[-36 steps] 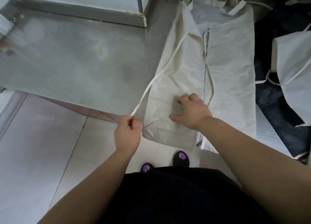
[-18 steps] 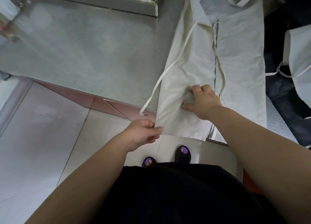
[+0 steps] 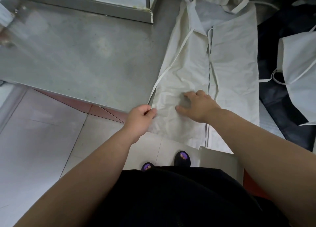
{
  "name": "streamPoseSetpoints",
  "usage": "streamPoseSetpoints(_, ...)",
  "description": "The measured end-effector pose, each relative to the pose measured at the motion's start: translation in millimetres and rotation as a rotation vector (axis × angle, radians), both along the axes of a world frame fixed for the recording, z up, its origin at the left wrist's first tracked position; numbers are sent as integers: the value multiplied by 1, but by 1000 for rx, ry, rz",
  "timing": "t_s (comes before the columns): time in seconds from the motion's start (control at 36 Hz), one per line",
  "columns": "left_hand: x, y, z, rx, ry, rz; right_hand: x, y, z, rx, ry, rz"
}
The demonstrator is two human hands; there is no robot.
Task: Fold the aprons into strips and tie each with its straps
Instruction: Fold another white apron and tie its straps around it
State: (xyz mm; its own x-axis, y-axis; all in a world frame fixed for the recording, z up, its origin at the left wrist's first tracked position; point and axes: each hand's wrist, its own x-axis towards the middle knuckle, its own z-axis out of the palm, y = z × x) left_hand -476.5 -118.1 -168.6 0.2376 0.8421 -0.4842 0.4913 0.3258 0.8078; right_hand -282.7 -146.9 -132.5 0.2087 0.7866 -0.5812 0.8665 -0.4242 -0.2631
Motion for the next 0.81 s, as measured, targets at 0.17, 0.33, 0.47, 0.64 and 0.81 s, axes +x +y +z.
streamPoseSetpoints(0.17,4,11,13,11,433,-448,14,9,2,-15,82,-38)
streamPoseSetpoints(0.33,19,31,33,103,738,-514,37,23,4,-33,89,-2)
streamPoseSetpoints(0.47,48,63,45,251,615,-323,64,47,12,83,85,-68)
streamPoseSetpoints(0.64,81,110,54,366,492,-308,96,77,19,234,96,-294)
streamPoseSetpoints(0.81,116,169,52,501,442,-449,112,111,21,364,169,-437)
